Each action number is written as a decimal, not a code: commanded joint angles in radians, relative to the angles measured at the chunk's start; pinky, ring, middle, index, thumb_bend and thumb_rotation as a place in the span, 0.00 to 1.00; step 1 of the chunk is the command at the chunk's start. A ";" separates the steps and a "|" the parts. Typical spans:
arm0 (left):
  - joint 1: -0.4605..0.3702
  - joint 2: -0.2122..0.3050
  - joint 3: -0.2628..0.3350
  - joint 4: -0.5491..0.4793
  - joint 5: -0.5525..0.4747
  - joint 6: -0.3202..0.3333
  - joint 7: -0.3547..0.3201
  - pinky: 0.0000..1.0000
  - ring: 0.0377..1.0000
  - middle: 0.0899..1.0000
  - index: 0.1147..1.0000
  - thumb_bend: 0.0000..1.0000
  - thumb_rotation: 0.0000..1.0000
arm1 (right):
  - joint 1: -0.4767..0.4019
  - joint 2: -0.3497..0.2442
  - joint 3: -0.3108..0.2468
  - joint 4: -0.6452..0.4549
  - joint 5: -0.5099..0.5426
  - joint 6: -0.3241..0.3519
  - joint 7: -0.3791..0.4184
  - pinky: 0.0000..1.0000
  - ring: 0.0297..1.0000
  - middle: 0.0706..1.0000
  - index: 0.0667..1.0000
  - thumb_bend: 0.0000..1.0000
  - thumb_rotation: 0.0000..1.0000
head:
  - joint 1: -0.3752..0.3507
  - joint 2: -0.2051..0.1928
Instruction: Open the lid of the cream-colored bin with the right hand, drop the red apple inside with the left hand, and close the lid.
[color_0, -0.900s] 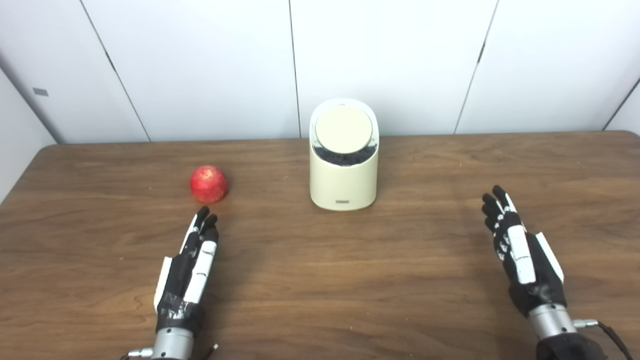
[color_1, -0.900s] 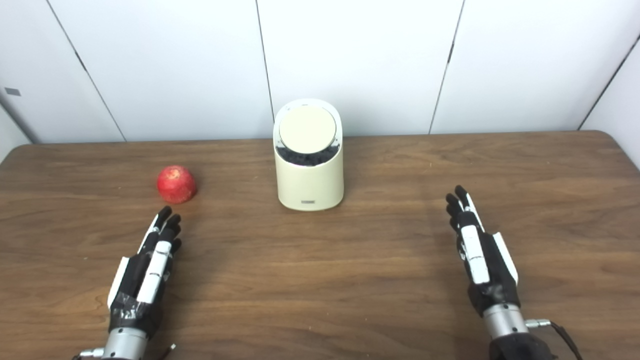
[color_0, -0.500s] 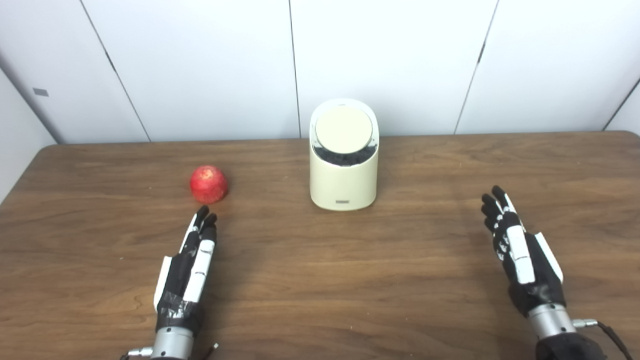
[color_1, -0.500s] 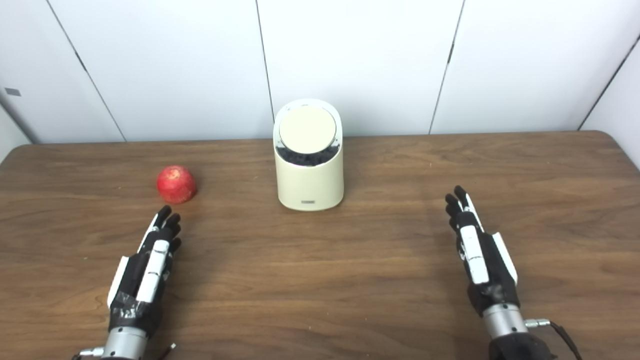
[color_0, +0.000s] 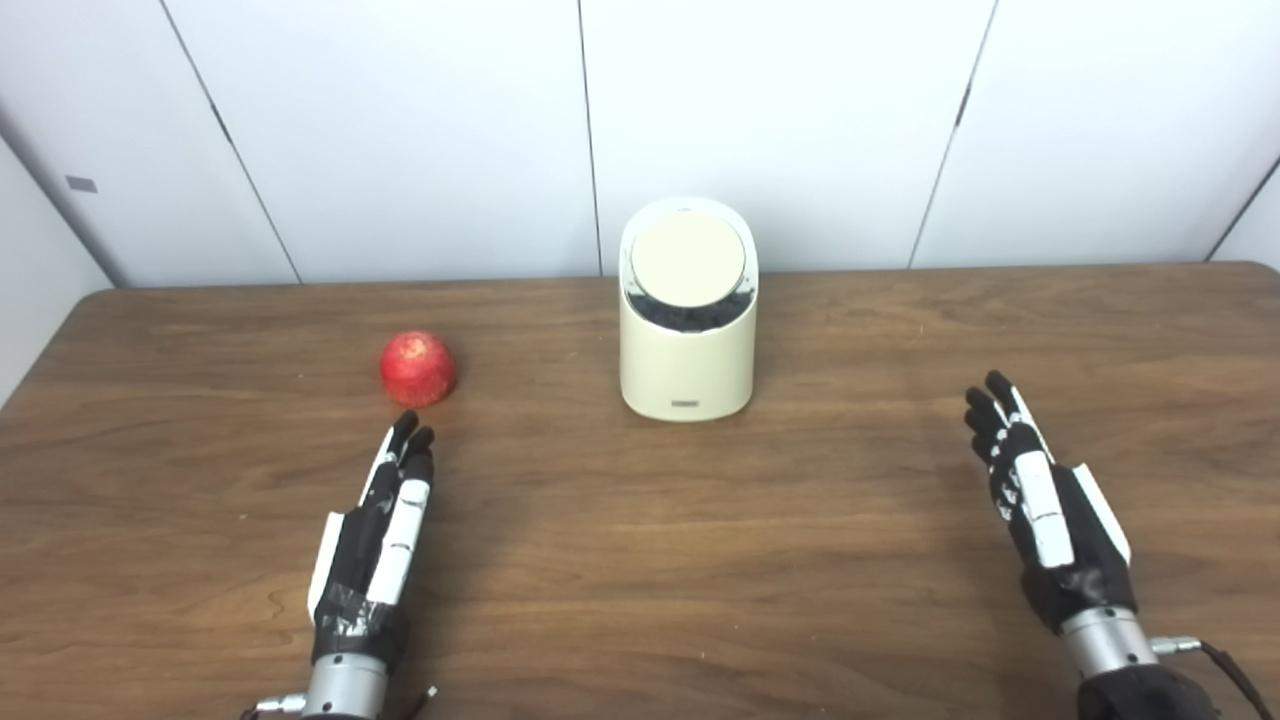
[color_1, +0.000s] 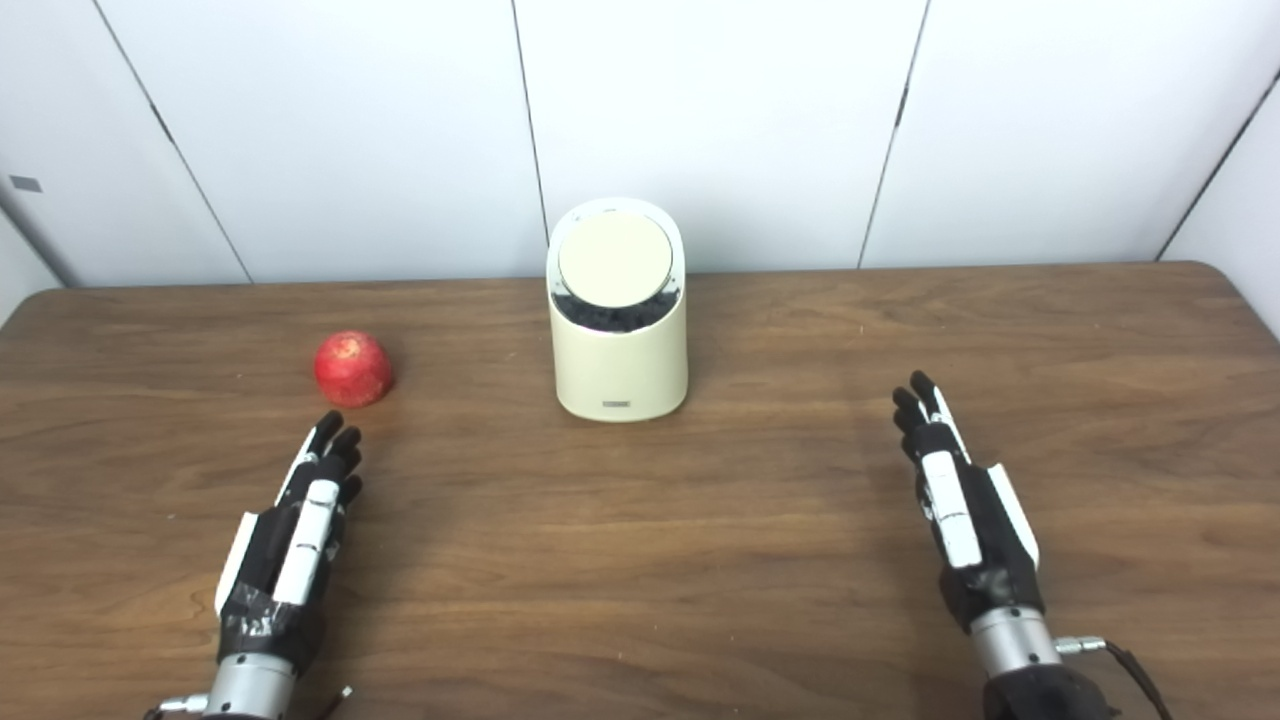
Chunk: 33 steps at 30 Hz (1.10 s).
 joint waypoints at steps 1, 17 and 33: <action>-0.015 0.002 -0.006 -0.001 0.004 -0.054 -0.006 1.00 0.99 0.96 1.00 0.55 0.77 | -0.021 -0.011 -0.003 -0.001 0.003 -0.040 0.003 1.00 0.98 0.97 1.00 0.64 0.94 | 0.001 -0.012; 0.003 -0.013 -0.026 0.120 0.009 -0.199 -0.007 1.00 1.00 0.97 1.00 0.49 0.73 | -0.188 -0.018 0.023 0.106 -0.029 -0.058 -0.002 1.00 0.98 0.98 1.00 0.75 0.90 | 0.035 -0.181; 0.006 -0.028 -0.037 0.166 0.024 -0.235 0.004 1.00 1.00 0.98 1.00 0.38 0.72 | -0.473 -0.012 0.122 0.082 -0.197 0.155 -0.035 0.94 0.98 0.98 0.99 0.83 0.65 | 0.036 -0.249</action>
